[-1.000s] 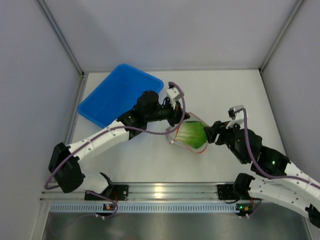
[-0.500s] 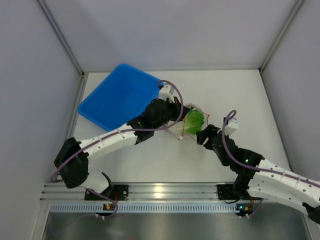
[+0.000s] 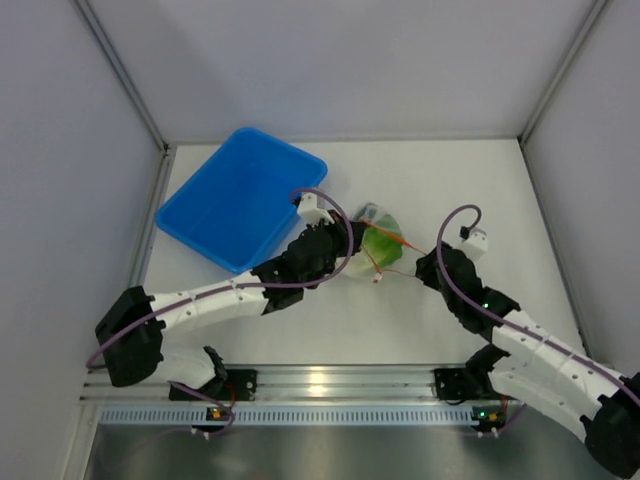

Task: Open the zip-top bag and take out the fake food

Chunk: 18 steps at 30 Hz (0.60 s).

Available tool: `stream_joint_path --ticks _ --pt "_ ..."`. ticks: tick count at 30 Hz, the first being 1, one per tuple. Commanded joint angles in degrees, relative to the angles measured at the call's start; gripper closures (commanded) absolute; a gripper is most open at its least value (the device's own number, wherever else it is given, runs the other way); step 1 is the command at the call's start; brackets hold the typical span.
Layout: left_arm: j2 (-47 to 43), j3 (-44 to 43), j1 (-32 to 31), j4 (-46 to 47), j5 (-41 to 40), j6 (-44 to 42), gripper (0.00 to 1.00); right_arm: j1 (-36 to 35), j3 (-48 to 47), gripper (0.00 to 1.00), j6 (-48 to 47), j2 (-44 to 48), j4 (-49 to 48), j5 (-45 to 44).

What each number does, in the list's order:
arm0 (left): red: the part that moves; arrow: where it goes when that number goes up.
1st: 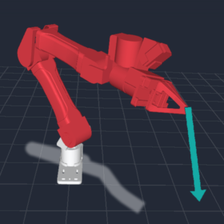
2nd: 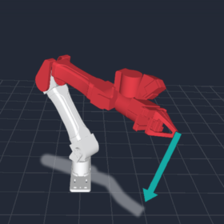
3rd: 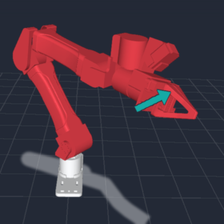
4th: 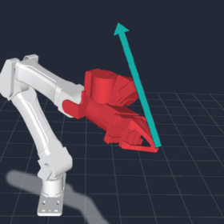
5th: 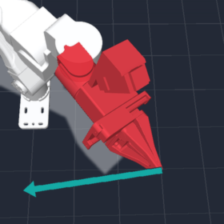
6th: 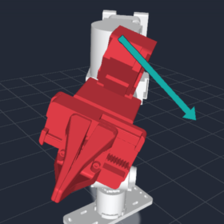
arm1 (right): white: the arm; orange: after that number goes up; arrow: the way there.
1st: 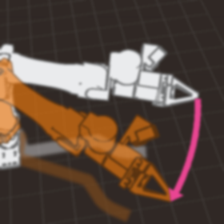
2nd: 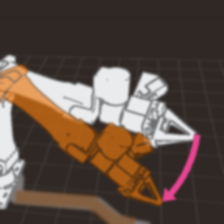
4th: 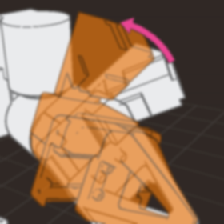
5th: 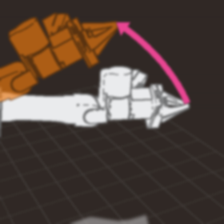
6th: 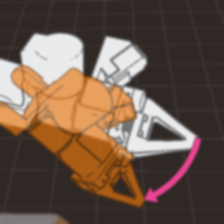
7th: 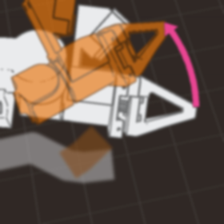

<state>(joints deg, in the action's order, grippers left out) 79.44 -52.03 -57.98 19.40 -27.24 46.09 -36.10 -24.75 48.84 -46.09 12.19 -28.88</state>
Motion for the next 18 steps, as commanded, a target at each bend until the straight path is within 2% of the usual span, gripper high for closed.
stream_joint_path --ticks 1,3,8,11,12,13,16,18 --pt "-5.43 1.58 0.06 5.74 -9.48 3.48 1.00 3.92 -3.18 0.67 -7.61 1.61 0.37 3.30" --pt "-6.83 2.11 0.06 5.74 -11.16 2.96 1.00 7.78 -5.12 0.70 -12.51 0.65 2.92 3.48" --pt "-9.30 3.60 -0.29 5.83 -10.82 2.25 1.00 13.50 -14.43 0.71 -23.16 -4.96 9.26 3.57" --pt "-8.78 3.95 -1.96 5.74 -10.99 2.08 1.00 13.86 -19.10 0.71 -28.87 -9.27 8.47 13.12" --pt "-8.34 3.78 -2.57 5.74 -12.21 1.56 1.00 13.77 -19.71 0.72 -29.41 -9.98 8.21 20.81" --pt "-7.81 3.52 -3.36 5.74 -12.83 0.94 1.00 13.77 -21.02 0.72 -29.68 -10.60 8.29 23.76" --pt "-5.70 2.90 -4.87 5.65 -13.54 0.85 1.00 13.77 -21.74 0.69 -29.15 -10.52 9.43 31.06" --pt "-4.21 2.64 -4.87 5.65 -13.54 1.55 1.00 13.68 -22.00 0.67 -28.28 -8.77 10.84 31.78"
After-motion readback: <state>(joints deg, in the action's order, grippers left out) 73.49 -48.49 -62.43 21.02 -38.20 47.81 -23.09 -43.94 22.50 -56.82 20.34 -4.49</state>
